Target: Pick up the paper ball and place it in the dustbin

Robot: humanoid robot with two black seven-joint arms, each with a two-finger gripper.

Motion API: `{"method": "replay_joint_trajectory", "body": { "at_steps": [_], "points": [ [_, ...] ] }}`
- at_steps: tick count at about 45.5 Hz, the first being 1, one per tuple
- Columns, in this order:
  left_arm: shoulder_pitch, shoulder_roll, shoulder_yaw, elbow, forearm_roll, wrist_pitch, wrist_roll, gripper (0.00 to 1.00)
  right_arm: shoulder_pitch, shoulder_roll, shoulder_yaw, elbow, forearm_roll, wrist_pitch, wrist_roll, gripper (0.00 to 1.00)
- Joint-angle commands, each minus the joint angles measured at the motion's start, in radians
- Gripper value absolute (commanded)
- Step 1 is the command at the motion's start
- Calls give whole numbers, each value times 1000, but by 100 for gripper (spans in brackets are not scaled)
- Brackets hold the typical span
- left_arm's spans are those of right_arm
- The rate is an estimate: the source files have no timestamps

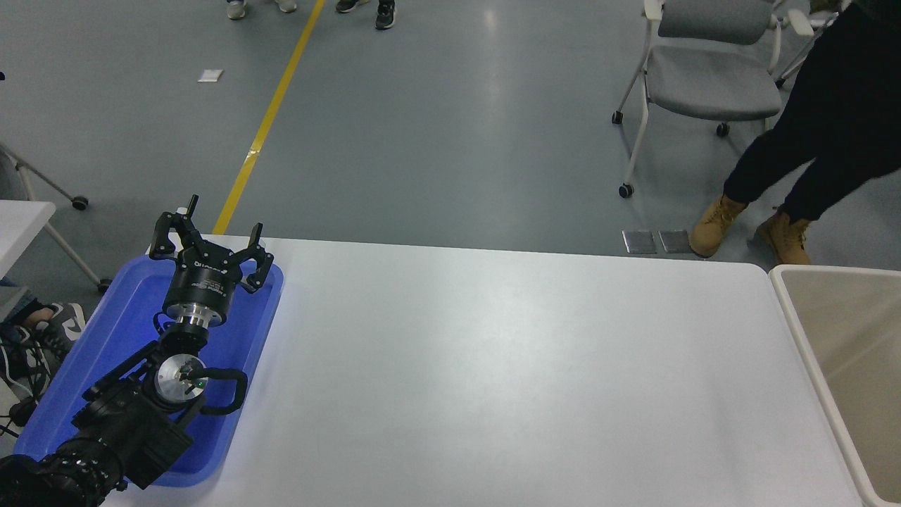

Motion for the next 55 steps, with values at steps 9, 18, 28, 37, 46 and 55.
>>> {"method": "replay_joint_trajectory", "body": {
  "at_steps": [9, 18, 28, 37, 46, 55],
  "points": [
    [-1, 0, 0, 0, 0, 0, 0, 100, -243, 108, 181, -39, 18, -137, 0, 0],
    [0, 0, 0, 0, 0, 1, 0, 100, -299, 154, 221, -39, 18, -172, 0, 0],
    [-1, 0, 0, 0, 0, 0, 0, 100, -345, 191, 258, -47, 18, -183, 0, 0],
    [-1, 0, 0, 0, -1, 1, 0, 100, -358, 205, 273, -56, 18, -183, 0, 0],
    [-1, 0, 0, 0, 0, 0, 0, 100, -357, 207, 273, -58, 20, -183, 0, 0],
    [-1, 0, 0, 0, 0, 0, 0, 100, -352, 204, 287, -58, 20, -194, 0, 38]
  ]
}}
